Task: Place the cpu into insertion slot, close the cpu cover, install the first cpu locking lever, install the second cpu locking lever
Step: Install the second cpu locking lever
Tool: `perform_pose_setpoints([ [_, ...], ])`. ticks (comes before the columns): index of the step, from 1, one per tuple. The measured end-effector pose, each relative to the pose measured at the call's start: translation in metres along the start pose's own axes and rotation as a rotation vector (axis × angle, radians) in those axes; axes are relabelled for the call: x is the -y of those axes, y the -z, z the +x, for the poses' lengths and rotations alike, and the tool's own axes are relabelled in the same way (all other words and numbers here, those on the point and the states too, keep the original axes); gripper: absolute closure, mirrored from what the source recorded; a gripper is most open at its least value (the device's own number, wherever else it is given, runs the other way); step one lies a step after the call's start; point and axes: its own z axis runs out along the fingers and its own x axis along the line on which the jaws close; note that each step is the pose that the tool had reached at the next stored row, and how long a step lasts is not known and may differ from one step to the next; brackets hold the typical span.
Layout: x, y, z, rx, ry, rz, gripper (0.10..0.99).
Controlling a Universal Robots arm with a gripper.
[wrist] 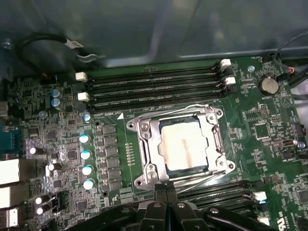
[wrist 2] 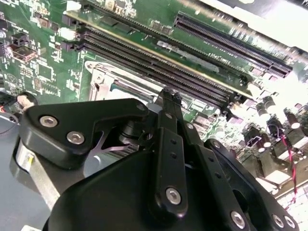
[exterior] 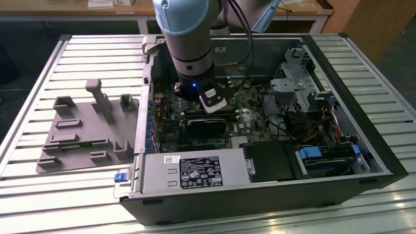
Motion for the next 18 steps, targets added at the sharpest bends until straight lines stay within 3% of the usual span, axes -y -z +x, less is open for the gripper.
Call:
perform_pose_setpoints([
  [5, 0.0072, -0.001, 0.0004, -0.0045, -0.001, -0.024, 0.984],
  [16, 0.0205, -0.003, 0.002, -0.0172, -0.01, -0.099, 0.984],
  [18, 0.0212, -0.0047, 0.0035, -0.0186, -0.011, -0.109, 0.984],
])
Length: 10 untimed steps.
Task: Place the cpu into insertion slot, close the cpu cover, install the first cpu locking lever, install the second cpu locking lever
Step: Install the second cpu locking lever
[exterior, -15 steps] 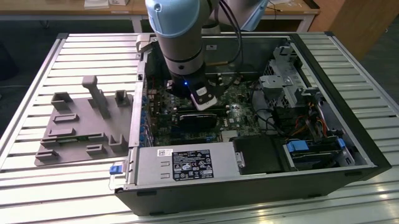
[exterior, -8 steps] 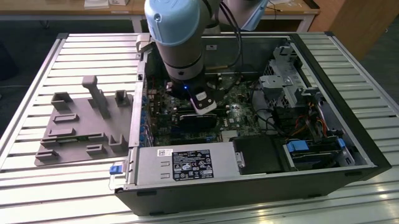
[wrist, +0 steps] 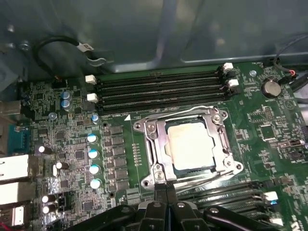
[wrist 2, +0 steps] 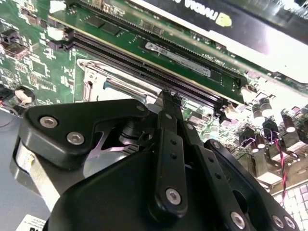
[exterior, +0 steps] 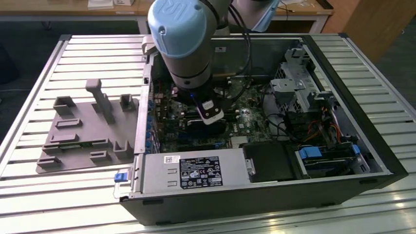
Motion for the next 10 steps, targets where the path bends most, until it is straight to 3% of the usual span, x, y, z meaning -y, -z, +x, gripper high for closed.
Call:
perform_pose_setpoints([
  [3, 0.0012, -0.0025, 0.0012, -0.0012, -0.001, -0.007, 0.984],
  [7, 0.002, -0.0039, 0.0032, -0.0039, -0.004, -0.026, 0.984],
  [10, 0.0029, -0.0055, 0.0053, -0.005, -0.005, -0.033, 0.984],
])
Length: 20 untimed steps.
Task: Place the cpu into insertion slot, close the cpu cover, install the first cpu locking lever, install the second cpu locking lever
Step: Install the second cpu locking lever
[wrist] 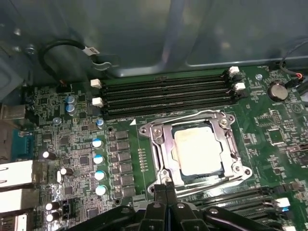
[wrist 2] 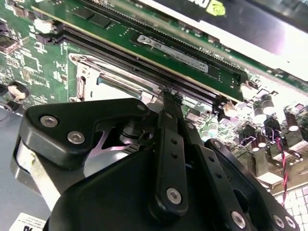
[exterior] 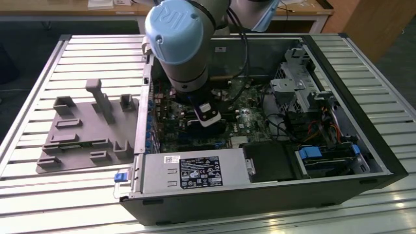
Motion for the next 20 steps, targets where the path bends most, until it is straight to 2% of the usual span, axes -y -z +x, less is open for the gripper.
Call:
perform_pose_setpoints([
  [8, 0.0018, -0.0034, 0.0043, -0.0028, -0.003, -0.018, 0.984],
  [15, 0.002, -0.0073, 0.007, -0.003, -0.003, -0.02, 0.984],
  [20, 0.0013, -0.0056, 0.0069, -0.0029, -0.003, -0.019, 0.984],
])
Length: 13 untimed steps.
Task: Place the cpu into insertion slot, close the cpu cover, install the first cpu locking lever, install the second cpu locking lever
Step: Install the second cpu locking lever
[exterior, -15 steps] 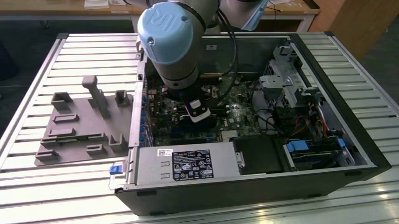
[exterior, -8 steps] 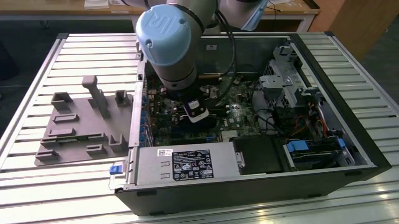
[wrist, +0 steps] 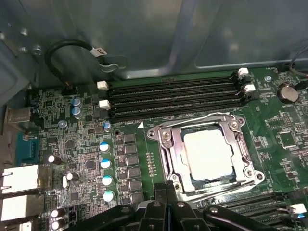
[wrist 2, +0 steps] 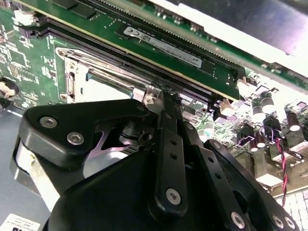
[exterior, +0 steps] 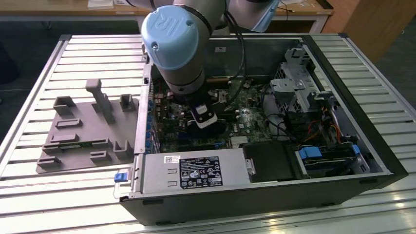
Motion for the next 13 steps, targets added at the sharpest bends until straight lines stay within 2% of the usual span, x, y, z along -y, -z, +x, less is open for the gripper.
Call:
perform_pose_setpoints([
  [11, -0.0072, 0.0173, -0.0019, 0.0007, 0.0, 0.003, 0.984],
  [13, -0.0082, 0.0194, -0.0024, 0.0021, -0.001, 0.007, 0.984],
])
